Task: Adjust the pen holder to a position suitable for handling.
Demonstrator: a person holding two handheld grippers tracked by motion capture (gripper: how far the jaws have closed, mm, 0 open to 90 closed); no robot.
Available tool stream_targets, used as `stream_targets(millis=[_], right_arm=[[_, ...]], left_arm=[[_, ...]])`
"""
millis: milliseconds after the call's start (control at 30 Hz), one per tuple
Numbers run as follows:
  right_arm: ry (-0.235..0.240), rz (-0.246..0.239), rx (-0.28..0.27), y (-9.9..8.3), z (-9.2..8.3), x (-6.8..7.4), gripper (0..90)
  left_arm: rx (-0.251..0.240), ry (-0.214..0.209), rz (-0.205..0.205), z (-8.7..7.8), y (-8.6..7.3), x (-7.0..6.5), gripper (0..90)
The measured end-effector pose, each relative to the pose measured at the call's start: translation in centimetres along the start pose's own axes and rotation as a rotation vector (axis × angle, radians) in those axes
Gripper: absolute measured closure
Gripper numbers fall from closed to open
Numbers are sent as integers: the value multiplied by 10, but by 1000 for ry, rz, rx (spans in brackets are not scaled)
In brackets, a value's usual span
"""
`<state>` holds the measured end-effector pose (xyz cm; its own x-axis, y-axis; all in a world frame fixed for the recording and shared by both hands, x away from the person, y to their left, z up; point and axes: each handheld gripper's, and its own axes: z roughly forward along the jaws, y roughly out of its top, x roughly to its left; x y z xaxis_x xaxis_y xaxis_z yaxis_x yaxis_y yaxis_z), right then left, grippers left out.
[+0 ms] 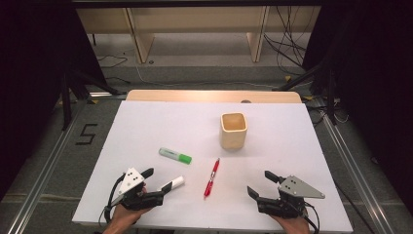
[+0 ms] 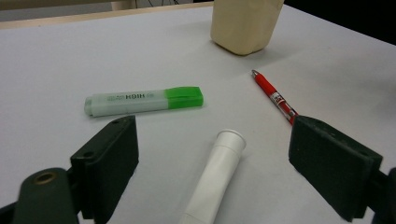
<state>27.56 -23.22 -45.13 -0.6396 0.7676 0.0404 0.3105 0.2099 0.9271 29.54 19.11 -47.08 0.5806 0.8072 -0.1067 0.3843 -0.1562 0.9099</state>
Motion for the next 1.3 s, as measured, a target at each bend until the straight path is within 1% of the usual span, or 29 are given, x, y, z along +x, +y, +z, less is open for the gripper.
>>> stream_targets(millis=[367, 533, 633, 733, 933, 1167, 1233, 1300], right_arm=[[-12, 0, 12, 1, 2, 0, 237], [-26, -1, 13, 2, 3, -2, 248], [-45, -7, 24, 5, 6, -4, 267], [-58, 9, 30, 8, 12, -9, 282], [-81, 2, 36, 15, 19, -19, 287], [-100, 51, 31, 20, 25, -35, 300], [-107, 51, 35, 22, 27, -39, 305], [-112, 67, 38, 24, 31, -45, 320]], left_arm=[[0, -3, 6, 0, 0, 0, 156], [-2, -2, 7, 0, 0, -1, 156], [0, 1, 5, 1, 0, -1, 156], [-4, 4, 4, 1, 0, 0, 156], [0, 6, 1, 1, 0, 0, 156], [0, 8, 2, 1, 0, 0, 156], [3, 9, 2, 1, -1, 0, 156], [4, 10, 3, 1, -1, 1, 156]])
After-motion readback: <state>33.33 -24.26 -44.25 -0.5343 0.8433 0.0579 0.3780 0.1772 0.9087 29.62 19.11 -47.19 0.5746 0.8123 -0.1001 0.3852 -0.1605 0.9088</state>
